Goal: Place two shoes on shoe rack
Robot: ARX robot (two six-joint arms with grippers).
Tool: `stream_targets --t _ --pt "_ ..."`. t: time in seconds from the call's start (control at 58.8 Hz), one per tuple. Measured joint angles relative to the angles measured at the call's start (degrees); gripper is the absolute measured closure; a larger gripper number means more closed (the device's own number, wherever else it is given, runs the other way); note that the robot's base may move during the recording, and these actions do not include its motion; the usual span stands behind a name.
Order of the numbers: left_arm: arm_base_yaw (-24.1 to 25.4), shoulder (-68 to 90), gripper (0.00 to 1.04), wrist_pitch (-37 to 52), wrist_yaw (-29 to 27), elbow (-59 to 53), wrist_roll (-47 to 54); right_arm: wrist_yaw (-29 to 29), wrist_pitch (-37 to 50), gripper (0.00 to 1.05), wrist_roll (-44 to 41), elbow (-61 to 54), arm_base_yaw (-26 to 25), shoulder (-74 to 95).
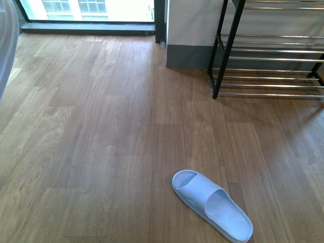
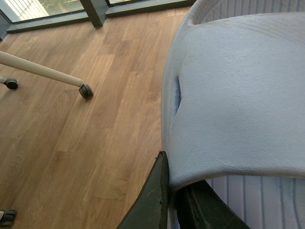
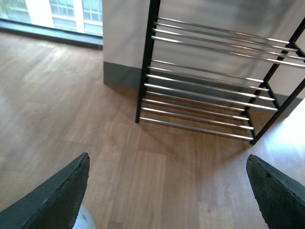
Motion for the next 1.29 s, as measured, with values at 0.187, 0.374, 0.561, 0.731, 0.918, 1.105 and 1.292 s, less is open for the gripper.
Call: stream_targets --t 0.187,0.374,0.561,0.731,0.918,1.105,1.292 --pt "0.0 0.0 1.03 0.0 0.0 0.0 0.0 1.2 12.7 0.09 -6.3 11.6 -1.2 34.3" --pt "0.0 0.0 1.03 0.0 0.0 0.0 0.0 1.1 12.7 0.09 -8.4 20.9 -1.1 58.2" --pt "0.0 0.0 1.03 0.0 0.0 0.0 0.0 -0.8 13.9 0.09 -8.9 25.1 0.8 71.9" --pt "0.0 0.0 1.03 0.0 0.0 0.0 0.0 -0.9 18.3 0.09 -9.1 29.0 3.8 84.2" --pt "0.0 0.0 1.03 0.0 0.0 0.0 0.0 1.4 23.2 0.09 -12.6 34.6 7.1 96.4" --pt "0.0 0.0 1.03 0.0 0.0 0.0 0.0 1.6 23.7 0.09 -13.3 39.0 8.3 102.7" --pt "0.0 0.0 1.03 0.0 0.0 0.0 0.0 2.2 20.6 0.09 -12.9 45.2 8.8 106.9"
